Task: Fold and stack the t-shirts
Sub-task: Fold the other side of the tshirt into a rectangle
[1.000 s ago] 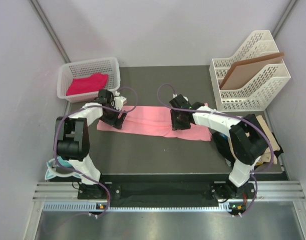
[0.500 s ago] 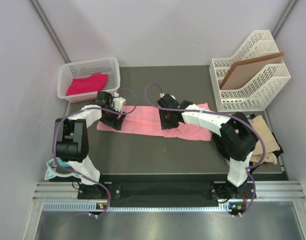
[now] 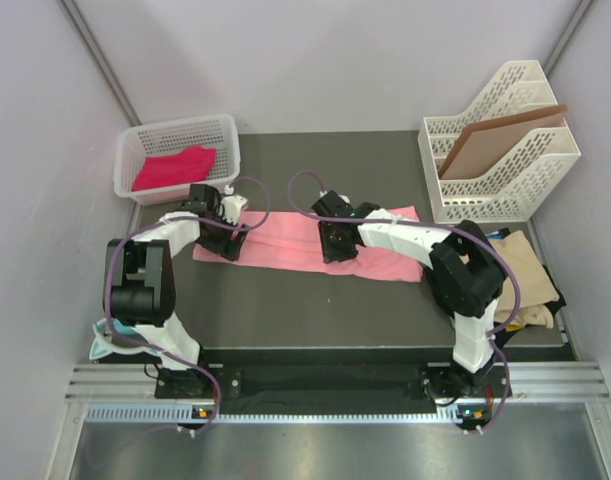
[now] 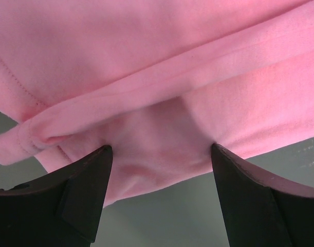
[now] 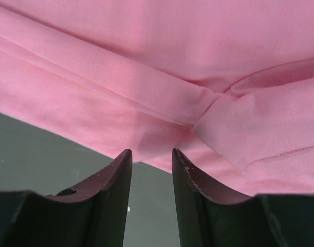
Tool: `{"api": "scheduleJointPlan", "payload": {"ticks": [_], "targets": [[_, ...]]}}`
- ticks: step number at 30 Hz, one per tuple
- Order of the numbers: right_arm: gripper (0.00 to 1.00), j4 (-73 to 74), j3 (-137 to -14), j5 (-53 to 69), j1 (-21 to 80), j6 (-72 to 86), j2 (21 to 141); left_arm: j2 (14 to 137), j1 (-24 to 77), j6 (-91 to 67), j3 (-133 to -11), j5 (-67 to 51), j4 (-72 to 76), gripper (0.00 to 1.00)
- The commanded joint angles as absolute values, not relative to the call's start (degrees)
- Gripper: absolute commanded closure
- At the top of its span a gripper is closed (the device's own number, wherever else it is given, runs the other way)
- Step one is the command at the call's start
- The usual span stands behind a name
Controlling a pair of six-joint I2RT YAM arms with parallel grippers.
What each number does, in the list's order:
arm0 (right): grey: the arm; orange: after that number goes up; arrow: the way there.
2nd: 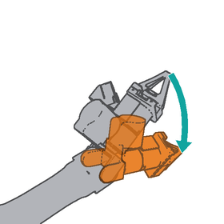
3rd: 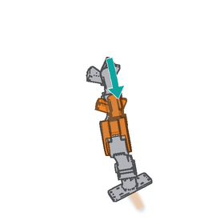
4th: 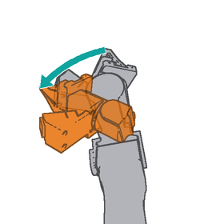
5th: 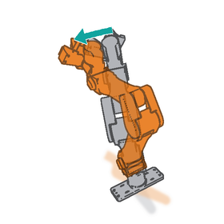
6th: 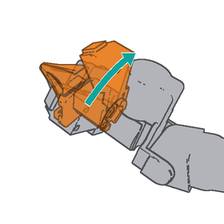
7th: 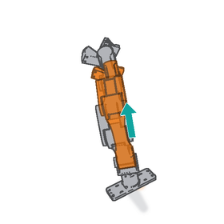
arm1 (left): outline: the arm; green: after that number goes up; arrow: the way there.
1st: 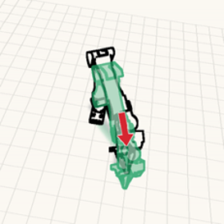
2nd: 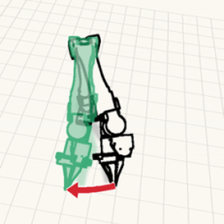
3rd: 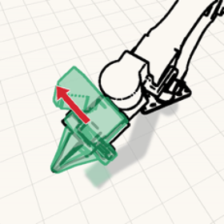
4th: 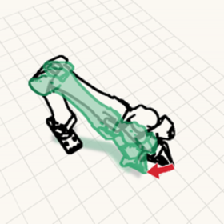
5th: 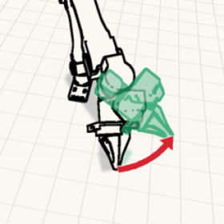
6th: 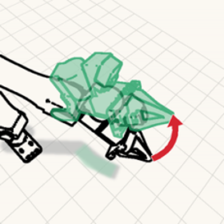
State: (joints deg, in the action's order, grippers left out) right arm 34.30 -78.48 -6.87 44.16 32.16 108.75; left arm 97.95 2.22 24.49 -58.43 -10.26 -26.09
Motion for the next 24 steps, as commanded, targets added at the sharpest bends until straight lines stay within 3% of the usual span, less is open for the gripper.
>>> {"api": "scheduleJointPlan", "payload": {"ticks": [1, 24], "targets": [[0.62, 34.37, -81.65, -8.61, 42.81, 31.47, 110.47, 95.80, 1.41, 26.10, -57.22, -9.84, -26.45, 0.18], [0.65, 37.00, -91.05, -11.78, 36.48, 25.49, 116.27, 89.30, 0.62, 27.86, -56.51, -9.05, -29.79, 0.18]]}}
